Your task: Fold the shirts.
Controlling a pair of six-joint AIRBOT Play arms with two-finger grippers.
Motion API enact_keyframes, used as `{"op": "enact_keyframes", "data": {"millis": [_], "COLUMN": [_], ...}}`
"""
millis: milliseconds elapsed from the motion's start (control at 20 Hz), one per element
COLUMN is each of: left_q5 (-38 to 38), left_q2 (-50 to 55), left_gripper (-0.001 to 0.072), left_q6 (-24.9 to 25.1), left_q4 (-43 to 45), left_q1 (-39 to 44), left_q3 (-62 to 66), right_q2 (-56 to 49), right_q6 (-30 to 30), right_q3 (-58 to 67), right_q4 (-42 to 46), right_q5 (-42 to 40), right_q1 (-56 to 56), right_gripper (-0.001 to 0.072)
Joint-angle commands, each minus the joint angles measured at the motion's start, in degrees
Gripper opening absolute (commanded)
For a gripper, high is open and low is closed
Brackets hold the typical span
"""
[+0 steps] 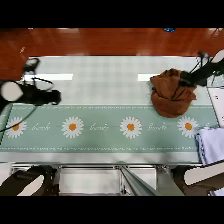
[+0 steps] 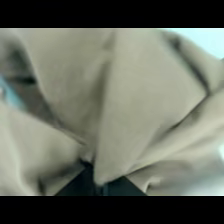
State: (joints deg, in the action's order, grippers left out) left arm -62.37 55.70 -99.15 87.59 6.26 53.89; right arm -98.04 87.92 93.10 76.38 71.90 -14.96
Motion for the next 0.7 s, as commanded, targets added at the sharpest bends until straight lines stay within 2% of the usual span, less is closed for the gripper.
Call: {"op": "enact_keyframes", "data": {"millis": [0, 300, 500, 650], "left_q5": [-3.8, -1.5, -0.2, 2.3], "left_q2": [-6.0, -18.6, -20.9, -20.7], "left_gripper": [0.0506, 0.0506, 0.0506, 0.0506], "left_q6": [0.5, 1.2, 0.9, 0.9], "left_q4": [-4.0, -14.7, -16.7, -17.1], "left_q1": [-8.3, -4.9, -0.2, 2.2], "left_q3": [2.3, -6.9, -12.9, -14.9], "right_q2": [9.3, 26.6, 31.2, 33.4], "right_q6": [-2.1, -4.3, -4.9, -6.6], "right_q3": [6.1, 17.2, 24.4, 25.4], "right_q4": [-8.4, -9.8, -9.8, -9.8], "right_q5": [-1.7, -8.3, -10.8, -11.2], "right_q1": [0.2, 4.9, 9.5, 14.4], "right_gripper": [0.0021, 0.0021, 0.0021, 0.0021]}}
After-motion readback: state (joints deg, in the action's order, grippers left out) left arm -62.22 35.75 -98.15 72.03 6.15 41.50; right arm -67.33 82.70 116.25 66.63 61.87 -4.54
